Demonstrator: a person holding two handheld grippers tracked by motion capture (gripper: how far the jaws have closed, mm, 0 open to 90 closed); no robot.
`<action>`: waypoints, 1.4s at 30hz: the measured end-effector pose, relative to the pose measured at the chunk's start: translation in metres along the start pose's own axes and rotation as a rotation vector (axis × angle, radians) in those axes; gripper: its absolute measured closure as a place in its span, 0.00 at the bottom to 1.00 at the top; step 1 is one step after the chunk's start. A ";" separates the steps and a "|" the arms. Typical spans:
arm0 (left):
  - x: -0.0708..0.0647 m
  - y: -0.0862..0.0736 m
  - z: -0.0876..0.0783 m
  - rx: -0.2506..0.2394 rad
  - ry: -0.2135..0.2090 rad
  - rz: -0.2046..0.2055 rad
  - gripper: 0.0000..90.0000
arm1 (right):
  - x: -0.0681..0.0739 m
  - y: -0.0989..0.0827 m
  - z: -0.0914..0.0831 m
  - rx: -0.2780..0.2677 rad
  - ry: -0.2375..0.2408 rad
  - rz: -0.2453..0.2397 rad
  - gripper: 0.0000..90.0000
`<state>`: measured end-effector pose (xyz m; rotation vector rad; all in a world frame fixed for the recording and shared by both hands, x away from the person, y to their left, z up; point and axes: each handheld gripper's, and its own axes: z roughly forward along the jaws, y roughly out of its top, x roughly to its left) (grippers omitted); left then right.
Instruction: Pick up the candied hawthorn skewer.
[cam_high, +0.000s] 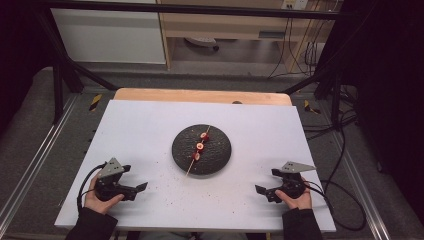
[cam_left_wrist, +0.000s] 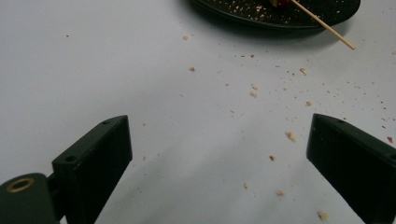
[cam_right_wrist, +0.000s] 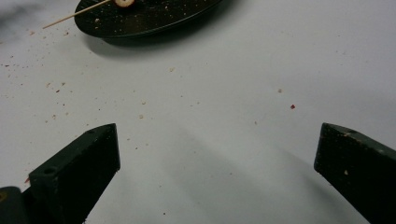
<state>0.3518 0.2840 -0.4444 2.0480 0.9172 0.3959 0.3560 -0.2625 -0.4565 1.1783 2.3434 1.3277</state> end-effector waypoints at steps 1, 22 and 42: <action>0.000 0.000 0.000 0.000 0.002 0.000 0.07 | 0.000 0.000 0.000 0.000 -0.002 0.000 0.01; -0.015 0.011 0.010 0.006 0.000 0.010 0.09 | 0.002 0.001 0.000 -0.006 -0.004 -0.002 0.01; -0.036 0.043 0.032 0.027 0.004 0.013 0.09 | 0.003 0.001 0.001 0.000 -0.003 -0.002 0.01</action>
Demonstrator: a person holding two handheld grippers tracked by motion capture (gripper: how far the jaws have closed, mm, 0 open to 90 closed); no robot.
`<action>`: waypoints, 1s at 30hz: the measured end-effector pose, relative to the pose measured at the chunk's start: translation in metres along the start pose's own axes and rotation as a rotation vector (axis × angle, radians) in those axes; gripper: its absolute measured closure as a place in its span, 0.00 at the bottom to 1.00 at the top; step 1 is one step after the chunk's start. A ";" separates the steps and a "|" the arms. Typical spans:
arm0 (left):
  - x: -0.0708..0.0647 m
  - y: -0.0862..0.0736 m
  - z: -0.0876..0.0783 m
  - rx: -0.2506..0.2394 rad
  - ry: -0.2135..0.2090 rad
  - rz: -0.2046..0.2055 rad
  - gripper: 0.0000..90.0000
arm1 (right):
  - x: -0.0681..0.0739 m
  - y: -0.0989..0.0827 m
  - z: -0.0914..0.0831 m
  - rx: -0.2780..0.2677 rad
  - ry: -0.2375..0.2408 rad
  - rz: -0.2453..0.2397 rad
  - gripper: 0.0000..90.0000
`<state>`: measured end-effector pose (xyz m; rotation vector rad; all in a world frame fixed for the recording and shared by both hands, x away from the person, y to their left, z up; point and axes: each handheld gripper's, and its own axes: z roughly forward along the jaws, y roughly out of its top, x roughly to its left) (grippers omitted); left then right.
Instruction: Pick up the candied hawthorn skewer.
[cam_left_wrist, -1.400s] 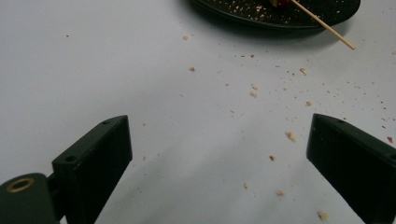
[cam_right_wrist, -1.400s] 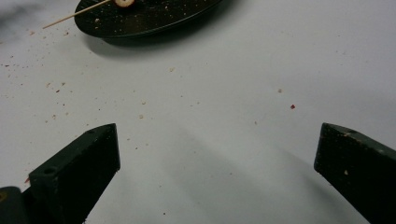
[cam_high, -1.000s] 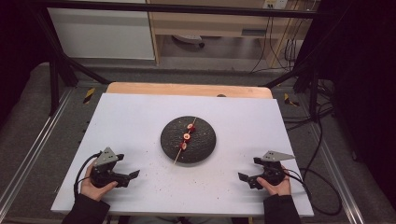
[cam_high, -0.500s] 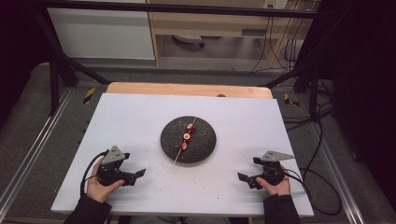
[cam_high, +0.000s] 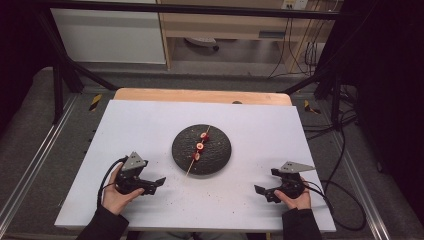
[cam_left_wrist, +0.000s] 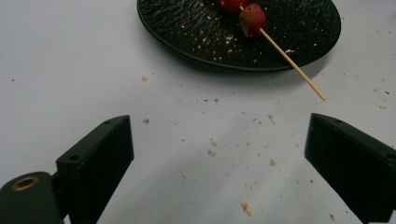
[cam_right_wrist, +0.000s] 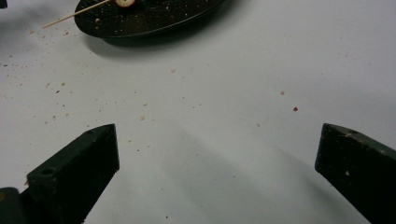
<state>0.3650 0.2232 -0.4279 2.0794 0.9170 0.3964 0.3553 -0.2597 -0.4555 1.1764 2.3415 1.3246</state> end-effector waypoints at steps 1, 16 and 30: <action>0.000 0.000 0.000 0.000 0.000 0.000 0.09 | 0.000 0.000 0.000 0.000 0.000 0.000 0.01; -0.018 0.036 0.025 0.025 0.028 -0.004 0.11 | 0.000 0.000 0.001 0.004 0.001 -0.004 0.01; -0.037 0.062 0.062 0.082 0.059 -0.029 0.29 | 0.000 0.000 0.001 0.002 0.002 0.000 0.01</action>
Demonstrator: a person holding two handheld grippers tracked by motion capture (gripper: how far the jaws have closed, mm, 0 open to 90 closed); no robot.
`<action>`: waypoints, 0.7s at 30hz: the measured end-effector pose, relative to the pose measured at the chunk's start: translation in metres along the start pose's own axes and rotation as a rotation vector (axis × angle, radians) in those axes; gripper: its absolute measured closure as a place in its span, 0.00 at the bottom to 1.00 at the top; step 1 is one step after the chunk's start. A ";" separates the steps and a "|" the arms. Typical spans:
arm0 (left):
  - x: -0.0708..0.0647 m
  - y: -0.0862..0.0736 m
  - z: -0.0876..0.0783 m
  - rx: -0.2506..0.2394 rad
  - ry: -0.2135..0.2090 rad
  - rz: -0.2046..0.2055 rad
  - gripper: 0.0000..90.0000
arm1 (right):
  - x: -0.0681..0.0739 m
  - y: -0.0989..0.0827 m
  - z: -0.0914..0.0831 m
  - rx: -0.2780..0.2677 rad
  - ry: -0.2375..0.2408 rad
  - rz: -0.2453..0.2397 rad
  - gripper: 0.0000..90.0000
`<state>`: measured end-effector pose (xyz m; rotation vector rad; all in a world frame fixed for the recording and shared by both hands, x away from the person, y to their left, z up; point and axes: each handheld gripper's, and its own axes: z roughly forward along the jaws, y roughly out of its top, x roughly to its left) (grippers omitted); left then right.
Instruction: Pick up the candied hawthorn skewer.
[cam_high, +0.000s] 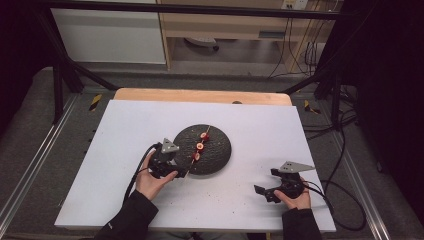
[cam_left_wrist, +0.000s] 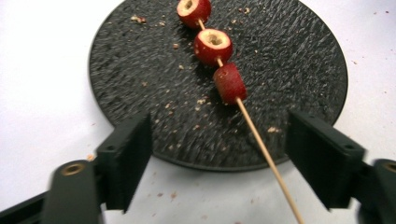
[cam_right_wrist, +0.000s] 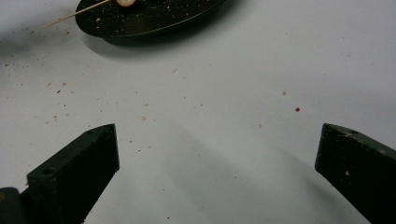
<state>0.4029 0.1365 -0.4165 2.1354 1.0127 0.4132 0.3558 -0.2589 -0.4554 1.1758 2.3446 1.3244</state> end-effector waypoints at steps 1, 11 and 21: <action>-0.001 0.001 0.002 0.007 0.003 0.000 0.35 | 0.000 0.000 0.000 -0.005 0.001 -0.001 0.01; -0.009 0.005 0.019 0.062 0.003 -0.040 0.64 | 0.000 0.000 0.000 -0.003 0.002 0.001 0.01; -0.018 0.008 0.028 0.098 0.034 -0.044 0.83 | 0.000 0.001 0.000 -0.003 0.006 0.007 0.01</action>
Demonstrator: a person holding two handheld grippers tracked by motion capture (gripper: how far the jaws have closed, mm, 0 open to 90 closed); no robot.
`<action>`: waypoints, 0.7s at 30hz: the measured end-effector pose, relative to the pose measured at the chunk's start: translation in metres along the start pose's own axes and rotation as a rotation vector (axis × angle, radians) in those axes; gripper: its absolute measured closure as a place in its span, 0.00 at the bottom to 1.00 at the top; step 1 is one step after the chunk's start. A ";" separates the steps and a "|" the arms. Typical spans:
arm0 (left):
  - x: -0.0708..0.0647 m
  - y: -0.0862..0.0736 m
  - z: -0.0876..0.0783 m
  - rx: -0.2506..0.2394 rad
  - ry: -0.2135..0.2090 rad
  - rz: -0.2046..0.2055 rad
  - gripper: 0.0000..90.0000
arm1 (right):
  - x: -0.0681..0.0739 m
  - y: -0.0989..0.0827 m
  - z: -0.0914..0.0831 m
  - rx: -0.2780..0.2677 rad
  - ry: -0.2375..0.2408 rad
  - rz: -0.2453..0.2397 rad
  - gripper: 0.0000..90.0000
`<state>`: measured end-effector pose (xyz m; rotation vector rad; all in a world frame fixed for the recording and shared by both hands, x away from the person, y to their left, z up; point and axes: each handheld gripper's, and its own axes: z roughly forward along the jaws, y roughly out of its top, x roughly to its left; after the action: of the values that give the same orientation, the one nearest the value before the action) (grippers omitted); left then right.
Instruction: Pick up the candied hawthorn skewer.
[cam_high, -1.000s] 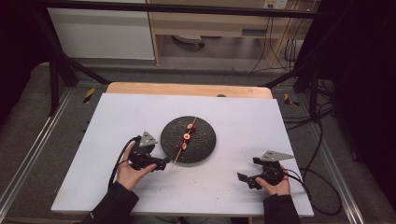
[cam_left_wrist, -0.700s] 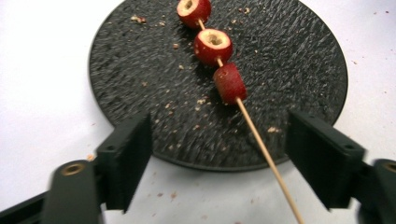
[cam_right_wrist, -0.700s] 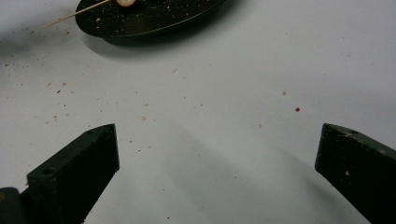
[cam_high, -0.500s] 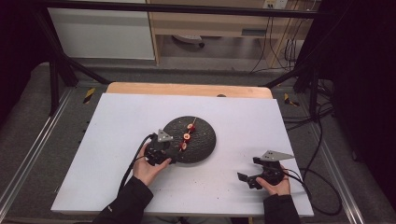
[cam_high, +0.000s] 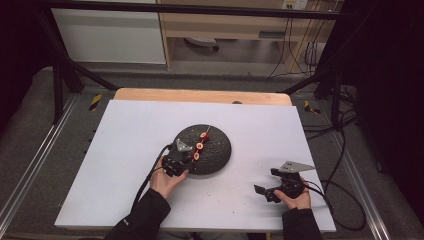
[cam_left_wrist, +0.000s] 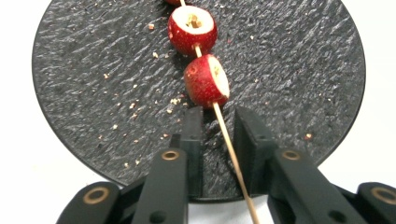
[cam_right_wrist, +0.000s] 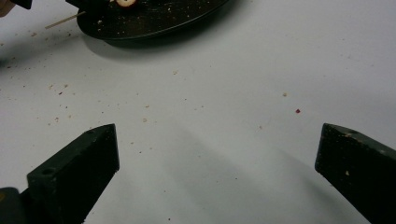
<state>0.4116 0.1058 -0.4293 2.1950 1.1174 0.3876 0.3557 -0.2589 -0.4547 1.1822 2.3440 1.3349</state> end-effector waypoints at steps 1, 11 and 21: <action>0.000 0.000 0.000 0.002 0.005 -0.005 0.85 | 0.000 0.000 0.000 0.000 0.000 0.000 0.01; 0.001 0.000 -0.003 0.006 0.019 -0.026 0.97 | 0.000 0.000 0.001 -0.002 0.002 -0.001 0.01; 0.003 -0.004 -0.014 -0.083 -0.010 -0.015 0.98 | 0.000 0.000 0.000 -0.002 0.002 -0.001 0.01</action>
<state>0.4036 0.1151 -0.4215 2.1131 1.0924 0.4096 0.3558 -0.2584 -0.4549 1.1794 2.3441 1.3385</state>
